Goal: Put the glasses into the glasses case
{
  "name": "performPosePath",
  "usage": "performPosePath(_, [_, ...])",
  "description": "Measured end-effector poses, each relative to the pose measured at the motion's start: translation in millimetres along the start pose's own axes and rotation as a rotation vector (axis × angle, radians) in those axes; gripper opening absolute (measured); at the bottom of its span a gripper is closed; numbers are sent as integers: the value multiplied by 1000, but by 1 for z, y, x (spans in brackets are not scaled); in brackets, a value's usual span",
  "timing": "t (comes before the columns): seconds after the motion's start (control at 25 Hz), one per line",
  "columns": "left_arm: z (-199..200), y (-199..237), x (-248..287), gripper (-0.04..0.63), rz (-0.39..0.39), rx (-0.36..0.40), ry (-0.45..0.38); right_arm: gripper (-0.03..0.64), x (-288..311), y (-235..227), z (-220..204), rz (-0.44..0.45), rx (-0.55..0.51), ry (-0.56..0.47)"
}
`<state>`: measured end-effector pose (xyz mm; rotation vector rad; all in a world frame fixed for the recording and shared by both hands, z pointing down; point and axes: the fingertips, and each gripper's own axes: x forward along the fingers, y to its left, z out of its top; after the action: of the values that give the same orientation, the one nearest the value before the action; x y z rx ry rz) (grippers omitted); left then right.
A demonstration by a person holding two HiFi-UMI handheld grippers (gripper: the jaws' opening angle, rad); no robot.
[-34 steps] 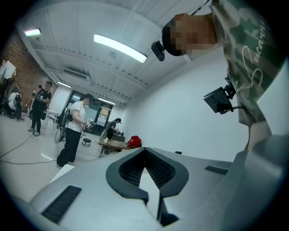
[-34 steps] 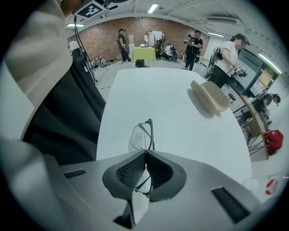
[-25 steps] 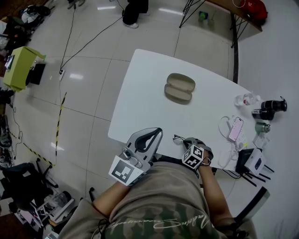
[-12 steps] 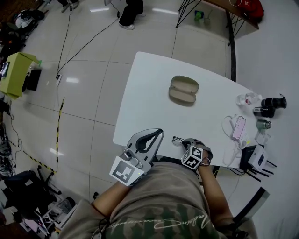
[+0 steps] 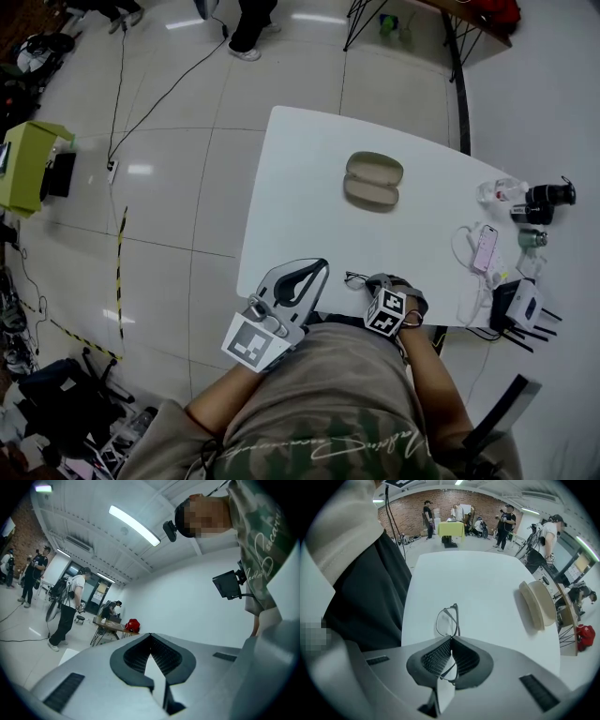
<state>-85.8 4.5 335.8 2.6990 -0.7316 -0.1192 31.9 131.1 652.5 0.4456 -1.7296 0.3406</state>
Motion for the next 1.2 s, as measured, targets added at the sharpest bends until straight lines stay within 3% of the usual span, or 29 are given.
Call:
performPosePath(0.84, [-4, 53, -27, 0, 9, -36, 34, 21, 21, -14, 37, -9, -32, 56])
performPosePath(1.2, [-2, 61, -17, 0, 82, -33, -4, 21, 23, -23, 42, 21, -71, 42])
